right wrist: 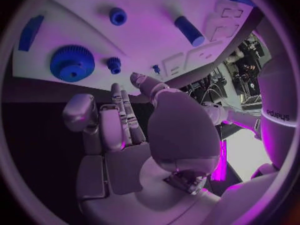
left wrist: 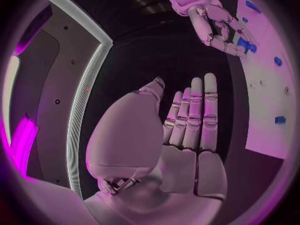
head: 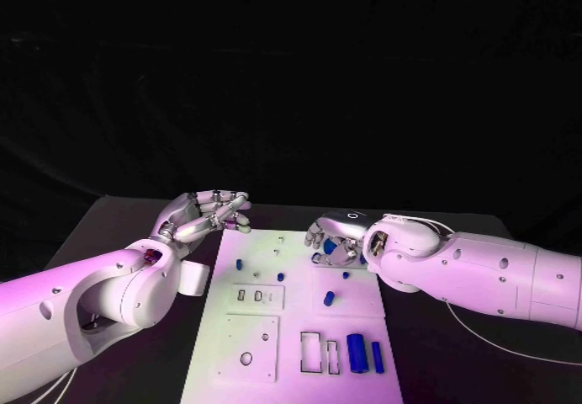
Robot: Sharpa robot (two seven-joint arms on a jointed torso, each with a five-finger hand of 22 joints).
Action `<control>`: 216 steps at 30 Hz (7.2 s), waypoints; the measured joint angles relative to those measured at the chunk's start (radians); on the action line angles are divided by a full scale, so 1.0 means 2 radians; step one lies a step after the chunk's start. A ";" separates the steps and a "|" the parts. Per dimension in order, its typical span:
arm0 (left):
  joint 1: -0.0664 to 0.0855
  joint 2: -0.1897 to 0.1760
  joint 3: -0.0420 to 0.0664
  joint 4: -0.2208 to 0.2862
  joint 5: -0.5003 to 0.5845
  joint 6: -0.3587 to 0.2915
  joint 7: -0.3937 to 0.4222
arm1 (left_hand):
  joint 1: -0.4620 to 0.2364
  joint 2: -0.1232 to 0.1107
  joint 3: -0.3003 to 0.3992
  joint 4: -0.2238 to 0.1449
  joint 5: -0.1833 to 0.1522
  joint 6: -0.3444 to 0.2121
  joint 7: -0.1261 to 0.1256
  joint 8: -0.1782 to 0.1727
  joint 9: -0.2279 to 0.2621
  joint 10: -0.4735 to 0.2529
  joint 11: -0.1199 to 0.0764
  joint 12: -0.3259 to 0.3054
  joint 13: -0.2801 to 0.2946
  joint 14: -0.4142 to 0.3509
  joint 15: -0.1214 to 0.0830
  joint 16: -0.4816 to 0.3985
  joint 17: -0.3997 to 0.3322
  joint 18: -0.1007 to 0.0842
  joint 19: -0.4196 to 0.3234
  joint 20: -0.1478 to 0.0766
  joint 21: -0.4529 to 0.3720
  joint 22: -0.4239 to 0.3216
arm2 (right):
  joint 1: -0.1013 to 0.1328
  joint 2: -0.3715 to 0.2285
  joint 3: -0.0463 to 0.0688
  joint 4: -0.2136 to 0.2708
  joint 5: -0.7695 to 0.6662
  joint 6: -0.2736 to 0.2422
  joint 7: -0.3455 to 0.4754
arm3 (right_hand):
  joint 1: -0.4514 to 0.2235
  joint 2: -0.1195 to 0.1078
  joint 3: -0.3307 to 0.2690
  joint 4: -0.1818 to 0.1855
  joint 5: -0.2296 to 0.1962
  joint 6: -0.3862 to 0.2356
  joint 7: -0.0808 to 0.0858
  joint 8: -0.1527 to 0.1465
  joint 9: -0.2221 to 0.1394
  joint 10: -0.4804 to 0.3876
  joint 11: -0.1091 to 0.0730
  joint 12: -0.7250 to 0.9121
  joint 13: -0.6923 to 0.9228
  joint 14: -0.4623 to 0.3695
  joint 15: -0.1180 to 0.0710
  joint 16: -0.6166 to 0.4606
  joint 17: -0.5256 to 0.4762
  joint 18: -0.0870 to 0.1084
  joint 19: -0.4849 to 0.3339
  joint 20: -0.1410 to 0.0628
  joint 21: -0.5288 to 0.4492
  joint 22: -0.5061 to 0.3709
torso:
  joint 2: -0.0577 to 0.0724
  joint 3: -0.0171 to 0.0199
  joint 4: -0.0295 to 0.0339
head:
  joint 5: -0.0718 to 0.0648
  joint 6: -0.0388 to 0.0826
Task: Assemble the parts on the task board
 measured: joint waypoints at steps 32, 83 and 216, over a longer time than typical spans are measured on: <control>0.001 -0.003 0.001 0.000 0.000 0.006 -0.007 | -0.002 0.002 -0.001 -0.002 0.000 0.000 0.000 0.000 0.000 0.000 0.000 0.000 0.000 -0.002 0.002 0.002 0.002 0.000 -0.002 0.002 0.002 0.001 | -0.005 0.000 0.000 -0.003 -0.042 0.011 -0.027 | 0.020 0.023 0.036 0.004 -0.025 0.044 -0.010 0.028 0.023 0.031 -0.009 0.017 0.000 0.000 -0.001 0.038 0.037 -0.012 0.020 -0.004 0.046 0.071 | 0.013 -0.0025 0.0064 | -0.005 0.005; 0.002 -0.001 0.001 0.000 0.000 0.011 -0.014 | -0.004 0.004 -0.001 -0.002 0.000 0.000 0.000 0.000 0.000 0.000 0.000 0.000 0.000 -0.004 0.000 0.007 0.005 0.000 -0.004 0.000 0.004 0.003 | -0.004 0.064 0.007 -0.051 -0.029 -0.112 -0.045 | 0.018 0.028 0.057 -0.006 -0.032 0.051 -0.018 0.053 0.060 0.048 -0.014 0.018 0.005 0.001 -0.010 0.049 0.046 -0.012 0.031 -0.012 0.062 0.103 | 0.025 -0.0073 0.0204 | -0.009 0.012; 0.004 0.001 0.001 -0.017 0.002 0.020 -0.021 | -0.004 0.004 -0.004 -0.002 0.000 0.000 0.000 0.000 0.000 0.000 0.000 0.000 0.000 -0.008 0.001 0.009 0.008 0.000 -0.008 0.001 0.007 0.004 | -0.010 -0.059 0.021 0.009 0.109 -0.043 -0.071 | 0.082 0.022 -0.084 0.129 -0.005 -0.022 -0.009 0.048 0.137 0.149 -0.032 0.656 0.582 -0.001 -0.016 0.097 0.071 -0.023 0.063 -0.015 0.093 0.155 | 0.029 -0.0010 0.0070 | -0.019 0.005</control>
